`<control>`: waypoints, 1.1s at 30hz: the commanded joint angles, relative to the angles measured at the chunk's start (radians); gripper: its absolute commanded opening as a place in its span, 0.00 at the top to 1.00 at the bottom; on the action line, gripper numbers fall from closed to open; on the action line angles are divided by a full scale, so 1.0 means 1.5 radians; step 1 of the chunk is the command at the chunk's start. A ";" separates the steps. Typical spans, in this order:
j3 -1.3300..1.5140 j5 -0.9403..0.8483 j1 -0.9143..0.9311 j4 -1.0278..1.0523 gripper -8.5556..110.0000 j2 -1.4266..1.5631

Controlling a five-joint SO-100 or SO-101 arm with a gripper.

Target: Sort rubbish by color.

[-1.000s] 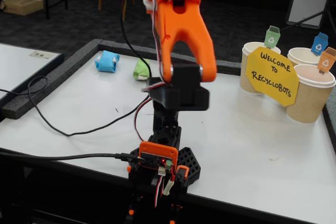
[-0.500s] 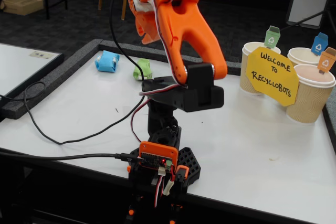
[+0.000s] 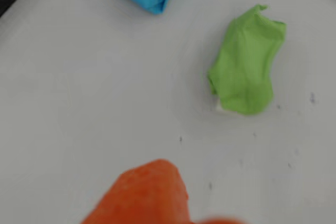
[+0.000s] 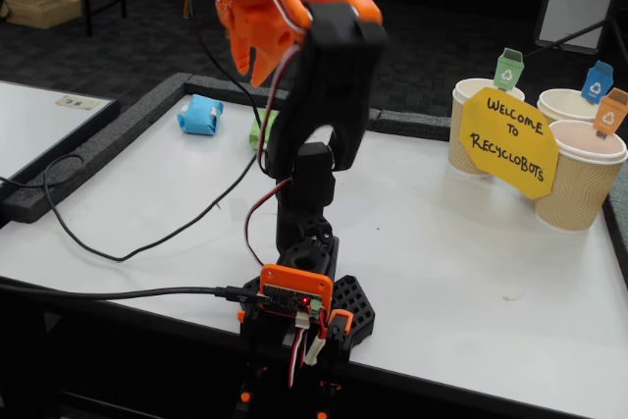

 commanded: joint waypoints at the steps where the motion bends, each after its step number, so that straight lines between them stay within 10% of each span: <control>1: -0.199 -0.037 0.004 -0.026 0.90 -0.128; 33: -0.423 -0.563 0.083 -0.056 0.82 -0.418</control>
